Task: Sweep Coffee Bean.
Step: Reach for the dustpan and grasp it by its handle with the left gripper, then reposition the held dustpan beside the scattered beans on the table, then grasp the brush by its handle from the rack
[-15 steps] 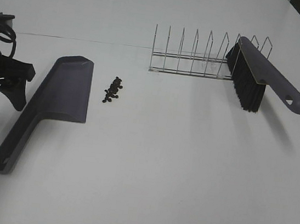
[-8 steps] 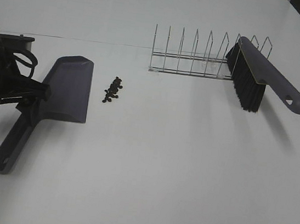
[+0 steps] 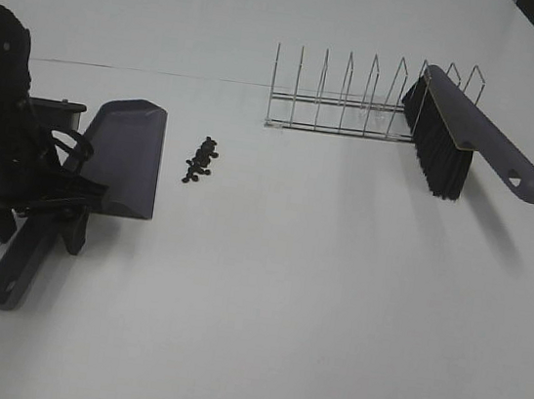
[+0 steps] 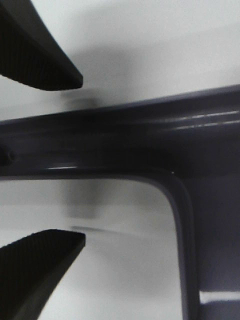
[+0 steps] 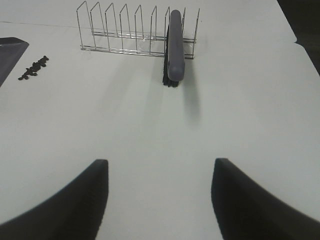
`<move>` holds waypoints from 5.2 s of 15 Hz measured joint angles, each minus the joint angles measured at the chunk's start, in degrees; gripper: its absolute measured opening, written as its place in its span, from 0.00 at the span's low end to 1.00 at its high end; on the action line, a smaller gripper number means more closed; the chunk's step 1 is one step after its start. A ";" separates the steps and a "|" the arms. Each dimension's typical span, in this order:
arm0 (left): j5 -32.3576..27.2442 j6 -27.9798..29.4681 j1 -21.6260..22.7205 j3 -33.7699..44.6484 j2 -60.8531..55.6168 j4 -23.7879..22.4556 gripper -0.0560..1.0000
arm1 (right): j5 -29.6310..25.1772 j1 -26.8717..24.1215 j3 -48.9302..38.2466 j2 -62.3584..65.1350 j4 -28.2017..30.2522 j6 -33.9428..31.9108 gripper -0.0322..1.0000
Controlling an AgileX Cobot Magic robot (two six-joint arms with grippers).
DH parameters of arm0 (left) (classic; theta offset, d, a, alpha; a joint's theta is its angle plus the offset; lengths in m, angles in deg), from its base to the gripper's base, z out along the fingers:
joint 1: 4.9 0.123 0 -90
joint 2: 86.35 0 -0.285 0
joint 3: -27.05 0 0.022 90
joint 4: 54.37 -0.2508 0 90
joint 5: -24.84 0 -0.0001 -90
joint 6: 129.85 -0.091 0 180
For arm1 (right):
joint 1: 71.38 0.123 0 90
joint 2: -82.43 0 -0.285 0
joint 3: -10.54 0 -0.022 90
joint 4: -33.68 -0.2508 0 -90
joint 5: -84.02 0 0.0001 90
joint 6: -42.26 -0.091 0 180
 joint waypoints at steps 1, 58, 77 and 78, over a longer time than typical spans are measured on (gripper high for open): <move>0.34 0.97 0.00 0.00 0.97 -0.46 0.72 | 0.00 0.00 0.00 0.00 0.00 0.00 0.52; -1.38 4.07 0.00 -0.23 -5.39 -3.55 0.31 | 9.22 0.00 62.97 -104.16 -5.84 6.59 0.52; -1.15 4.01 0.00 -0.23 -5.39 -3.50 0.31 | -1.20 5.90 97.80 -139.63 6.70 -2.18 0.52; -1.15 4.01 0.00 -0.23 -5.39 -3.50 0.31 | -0.69 5.90 97.80 -140.43 7.05 -2.23 0.52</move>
